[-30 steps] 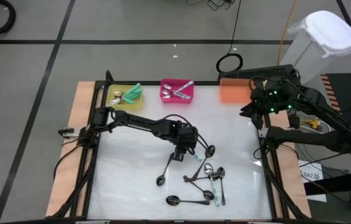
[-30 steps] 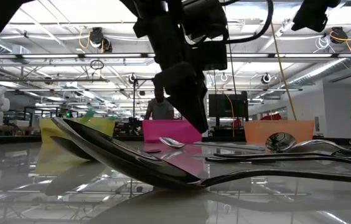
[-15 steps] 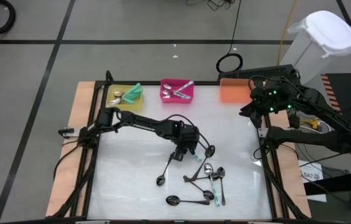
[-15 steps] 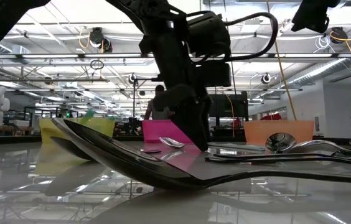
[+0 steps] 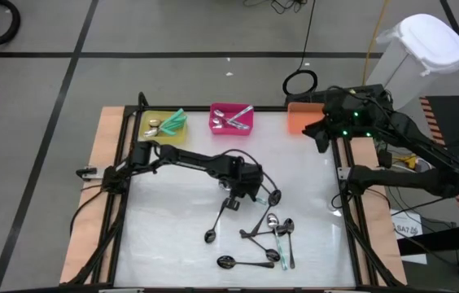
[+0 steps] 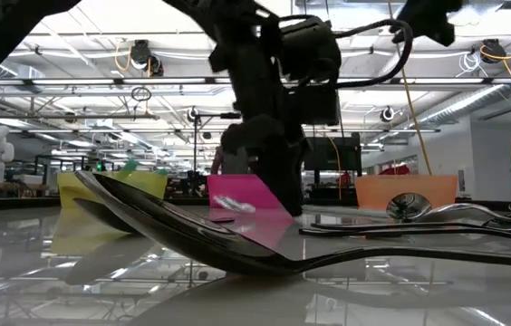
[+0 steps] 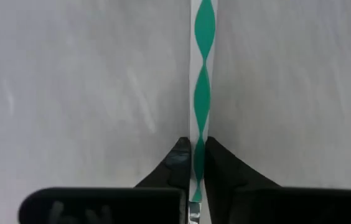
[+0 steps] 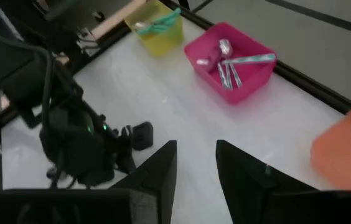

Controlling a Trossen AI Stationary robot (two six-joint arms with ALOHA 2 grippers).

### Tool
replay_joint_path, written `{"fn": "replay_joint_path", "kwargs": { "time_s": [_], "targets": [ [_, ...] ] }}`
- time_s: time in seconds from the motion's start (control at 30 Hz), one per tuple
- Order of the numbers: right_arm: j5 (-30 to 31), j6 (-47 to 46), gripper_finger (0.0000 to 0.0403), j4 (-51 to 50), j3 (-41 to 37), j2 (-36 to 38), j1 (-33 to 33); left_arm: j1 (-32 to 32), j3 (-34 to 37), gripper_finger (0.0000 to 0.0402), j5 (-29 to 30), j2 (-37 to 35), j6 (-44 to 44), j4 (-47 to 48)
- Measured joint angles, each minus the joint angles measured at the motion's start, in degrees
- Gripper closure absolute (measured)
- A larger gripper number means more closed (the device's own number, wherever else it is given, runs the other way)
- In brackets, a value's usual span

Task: Sort silverware by color (type)
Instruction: Put the white patterned spoon into the pink bin

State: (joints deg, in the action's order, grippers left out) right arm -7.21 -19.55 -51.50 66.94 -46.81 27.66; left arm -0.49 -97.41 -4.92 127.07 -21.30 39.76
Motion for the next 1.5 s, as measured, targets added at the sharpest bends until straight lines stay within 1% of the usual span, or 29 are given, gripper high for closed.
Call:
{"fn": "replay_joint_path", "kwargs": {
  "time_s": [0.03, 0.1, 0.2, 0.33, 0.43, 0.57, 0.67, 0.73, 0.8, 0.9, 1.1, 1.17, 1.37, 1.5],
  "targets": [
    [0.0, -0.4, 0.0293, 1.0, 0.0, -0.5, 0.0, 0.2, -2.2, 0.0384, 0.0, 0.1, 0.1, 2.5],
    [0.0, -1.0, 0.0293, 2.5, 0.0, -1.7, 0.0, 0.5, -6.7, 0.0384, 0.3, -0.2, -0.7, 4.3],
    [0.0, -1.3, 0.0293, 4.5, 0.0, -3.5, 0.0, 1.5, -14.0, 0.0384, 1.8, -0.3, -2.0, 8.8],
    [0.0, -4.4, 0.0293, 7.6, 0.0, -5.6, 0.0, 3.5, -23.4, 0.0384, 3.7, -0.3, -5.0, 14.2],
    [2.1, -6.7, 0.0293, 9.2, 0.0, -6.3, 0.0, 5.3, -30.4, 0.0384, 6.0, -0.3, -6.3, 20.2],
    [5.1, -8.7, 0.0293, 10.5, 0.0, -5.9, 0.0, 8.5, -37.0, 0.0384, 6.5, -0.4, -7.6, 24.5],
    [9.7, -11.3, 0.0293, 10.1, 0.0, -4.5, 0.0, 11.1, -37.4, 0.0384, 6.5, -1.0, -7.7, 25.0],
    [13.3, -13.7, 0.0293, 9.5, 0.0, -3.3, 0.0, 12.8, -37.4, 0.0384, 5.6, -1.7, -7.1, 28.7],
    [16.4, -15.6, 0.0293, 9.3, 0.0, -2.0, 0.0, 14.2, -37.6, 0.0384, 5.3, -2.0, -7.0, 29.6],
    [19.3, -17.2, 0.0293, 9.2, 0.0, -0.3, 0.0, 16.3, -37.6, 0.0384, 5.1, -2.4, -6.8, 32.0],
    [19.1, -19.4, 0.0293, 8.0, 0.0, 1.0, -0.2, 19.7, -37.6, 0.0384, 4.8, -2.5, -6.5, 29.4],
    [19.0, -20.1, 0.0293, 7.7, 0.0, 1.0, -0.8, 20.5, -37.6, 0.0384, 3.8, -2.5, -5.5, 29.6],
    [19.1, -18.3, 0.0293, 7.5, 0.0, 0.2, -2.1, 22.2, -37.6, 0.0384, 2.8, -3.3, 5.5, 29.6],
    [19.2, -14.0, 0.0293, 7.5, 0.0, -1.2, -2.1, 23.5, -37.6, 0.0384, 2.8, -3.2, 8.6, 29.5]
  ]
}}
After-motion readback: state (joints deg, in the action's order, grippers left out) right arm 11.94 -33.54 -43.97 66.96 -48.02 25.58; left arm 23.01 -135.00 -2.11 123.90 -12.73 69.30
